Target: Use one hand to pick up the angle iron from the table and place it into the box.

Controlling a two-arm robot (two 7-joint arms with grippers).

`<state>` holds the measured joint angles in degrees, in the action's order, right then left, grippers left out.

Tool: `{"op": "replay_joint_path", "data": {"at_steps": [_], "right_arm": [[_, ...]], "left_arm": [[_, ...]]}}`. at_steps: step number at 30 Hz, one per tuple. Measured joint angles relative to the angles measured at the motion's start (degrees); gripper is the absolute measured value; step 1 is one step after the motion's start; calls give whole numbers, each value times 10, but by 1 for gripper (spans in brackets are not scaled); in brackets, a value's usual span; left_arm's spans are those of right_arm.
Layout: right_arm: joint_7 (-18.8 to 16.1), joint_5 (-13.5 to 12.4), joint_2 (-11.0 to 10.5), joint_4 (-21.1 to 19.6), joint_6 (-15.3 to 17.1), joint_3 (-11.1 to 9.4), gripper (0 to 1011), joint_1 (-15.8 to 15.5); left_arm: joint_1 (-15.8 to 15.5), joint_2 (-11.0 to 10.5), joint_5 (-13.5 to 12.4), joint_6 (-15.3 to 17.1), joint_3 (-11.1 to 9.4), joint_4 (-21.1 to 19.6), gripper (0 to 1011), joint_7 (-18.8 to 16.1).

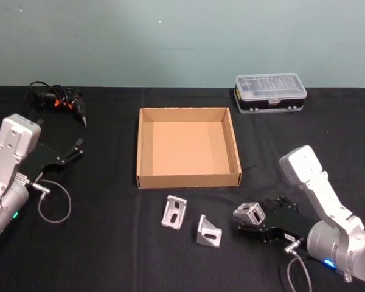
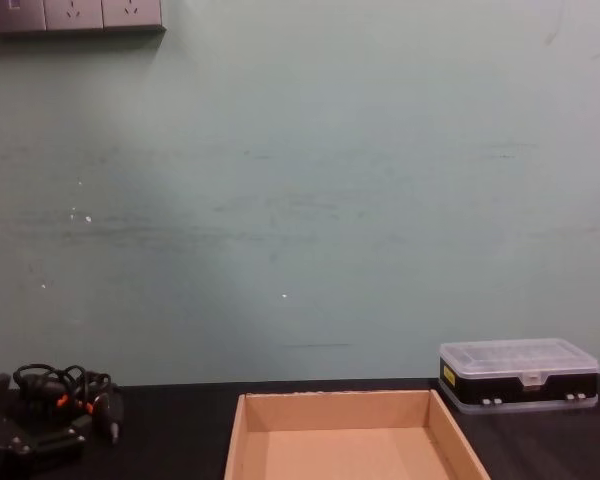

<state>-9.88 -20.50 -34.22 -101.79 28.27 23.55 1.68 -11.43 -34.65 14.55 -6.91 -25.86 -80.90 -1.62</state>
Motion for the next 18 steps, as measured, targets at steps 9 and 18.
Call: {"op": "replay_joint_path", "data": {"at_steps": [9,18], "right_arm": [[-10,26,17,22,-12,10,1004,17],[-15,38,28,36,-19,9,1004,22]], "left_arm": [[0,0,0,0,0,0,1011,0],[0,0,0,0,0,0,1011,0]]}}
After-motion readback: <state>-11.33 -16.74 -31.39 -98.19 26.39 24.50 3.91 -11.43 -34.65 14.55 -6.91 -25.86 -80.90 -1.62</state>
